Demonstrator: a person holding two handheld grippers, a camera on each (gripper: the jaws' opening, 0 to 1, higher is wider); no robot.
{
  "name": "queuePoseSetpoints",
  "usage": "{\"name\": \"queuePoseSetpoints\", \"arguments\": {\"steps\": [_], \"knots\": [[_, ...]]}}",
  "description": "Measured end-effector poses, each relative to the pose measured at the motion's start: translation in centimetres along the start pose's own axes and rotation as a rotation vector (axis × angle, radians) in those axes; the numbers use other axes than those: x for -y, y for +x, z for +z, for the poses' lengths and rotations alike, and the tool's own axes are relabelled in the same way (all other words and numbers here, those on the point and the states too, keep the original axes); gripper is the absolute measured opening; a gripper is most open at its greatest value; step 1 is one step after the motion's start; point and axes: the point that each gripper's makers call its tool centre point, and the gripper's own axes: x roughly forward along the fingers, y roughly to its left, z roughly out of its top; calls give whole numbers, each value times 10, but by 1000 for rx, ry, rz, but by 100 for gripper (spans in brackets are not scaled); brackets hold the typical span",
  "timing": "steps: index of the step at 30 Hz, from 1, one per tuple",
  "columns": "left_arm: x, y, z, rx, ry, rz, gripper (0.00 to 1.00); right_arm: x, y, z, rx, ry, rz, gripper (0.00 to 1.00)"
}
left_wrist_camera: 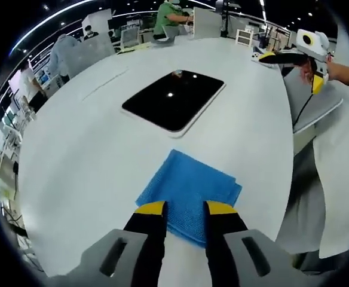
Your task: Wipe the mirror surface with the cleaning cloth until all visible marks leave the cleaned area.
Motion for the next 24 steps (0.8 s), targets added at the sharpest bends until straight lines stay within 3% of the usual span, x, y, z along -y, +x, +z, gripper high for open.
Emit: {"name": "queuePoseSetpoints", "arguments": {"steps": [5, 11, 16, 20, 24], "knots": [[0, 11, 0, -20, 0, 10, 22, 3, -5, -1, 4, 10, -15, 90], [-3, 12, 0, -27, 75, 3, 23, 3, -5, 1, 6, 8, -19, 90], [-14, 6, 7, 17, 7, 20, 23, 3, -5, 1, 6, 3, -22, 90], [-14, 11, -1, -13, 8, 20, 23, 8, -7, 4, 15, 6, -34, 90], [-11, 14, 0, -4, -18, 18, 23, 16, -12, 8, 30, 13, -52, 90]]}}
